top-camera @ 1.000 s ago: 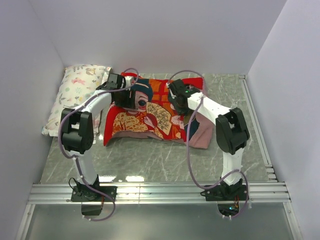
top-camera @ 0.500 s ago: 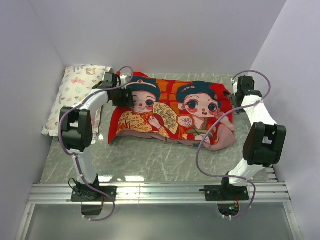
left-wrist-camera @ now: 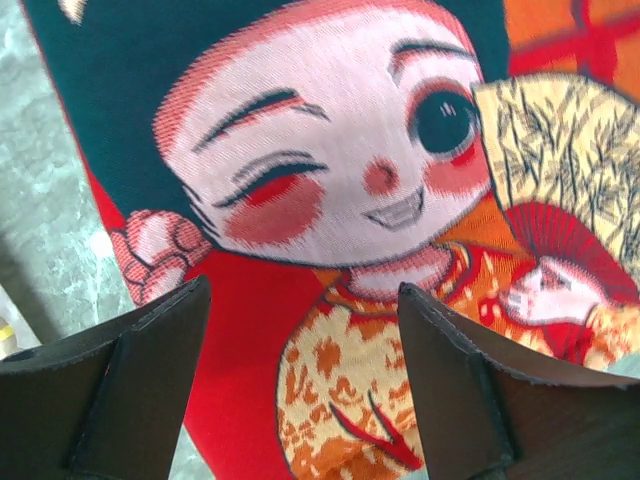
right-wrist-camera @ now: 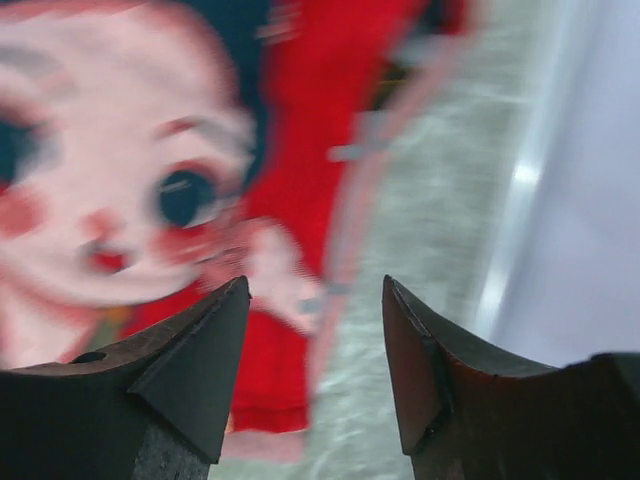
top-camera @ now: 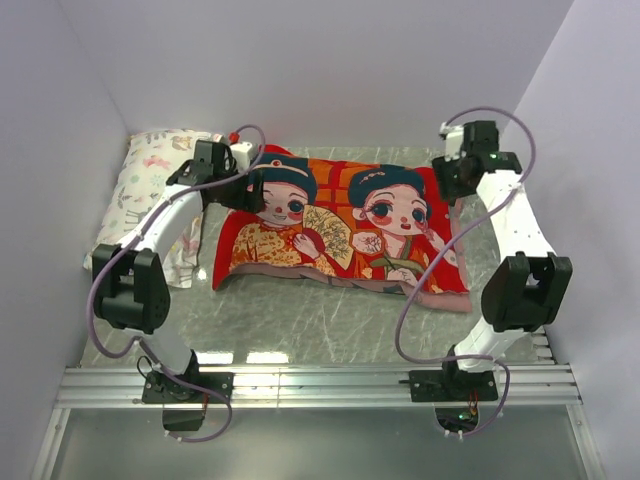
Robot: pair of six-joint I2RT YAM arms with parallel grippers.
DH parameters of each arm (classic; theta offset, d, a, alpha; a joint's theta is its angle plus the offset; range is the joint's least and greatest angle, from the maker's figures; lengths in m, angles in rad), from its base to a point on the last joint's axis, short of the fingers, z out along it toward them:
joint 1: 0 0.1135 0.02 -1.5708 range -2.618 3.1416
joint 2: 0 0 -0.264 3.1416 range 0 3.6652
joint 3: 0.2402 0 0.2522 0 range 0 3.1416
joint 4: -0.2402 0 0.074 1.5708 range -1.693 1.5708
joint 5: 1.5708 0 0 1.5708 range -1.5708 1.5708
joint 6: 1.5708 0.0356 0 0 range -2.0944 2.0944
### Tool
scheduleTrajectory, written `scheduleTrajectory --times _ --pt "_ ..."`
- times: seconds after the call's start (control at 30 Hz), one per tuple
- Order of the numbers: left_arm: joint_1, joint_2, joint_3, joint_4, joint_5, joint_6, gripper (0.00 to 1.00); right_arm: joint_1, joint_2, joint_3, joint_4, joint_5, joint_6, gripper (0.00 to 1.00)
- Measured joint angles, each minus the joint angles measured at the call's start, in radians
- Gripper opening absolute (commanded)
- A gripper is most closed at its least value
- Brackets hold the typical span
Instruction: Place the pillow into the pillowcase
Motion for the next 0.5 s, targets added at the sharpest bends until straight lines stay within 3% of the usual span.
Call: scheduleTrajectory --times 0.1,0.23,0.4,0.5 --pt "-0.017 -0.045 -0.062 -0.020 0.002 0.058 0.79 0.056 -0.013 -0.088 -0.034 -0.088 -0.002 0.61" --pt "-0.047 -0.128 -0.217 -0.057 -0.010 0.144 0.76 0.110 -0.067 -0.332 -0.093 -0.160 -0.028 0.61" --pt "-0.069 -0.192 -0.440 -0.053 -0.058 0.222 0.75 0.107 -0.108 -0.608 -0.119 -0.122 -0.052 0.61" --pt "-0.069 -0.214 -0.491 -0.037 -0.089 0.226 0.75 0.105 -0.080 -0.663 -0.111 -0.079 -0.050 0.62"
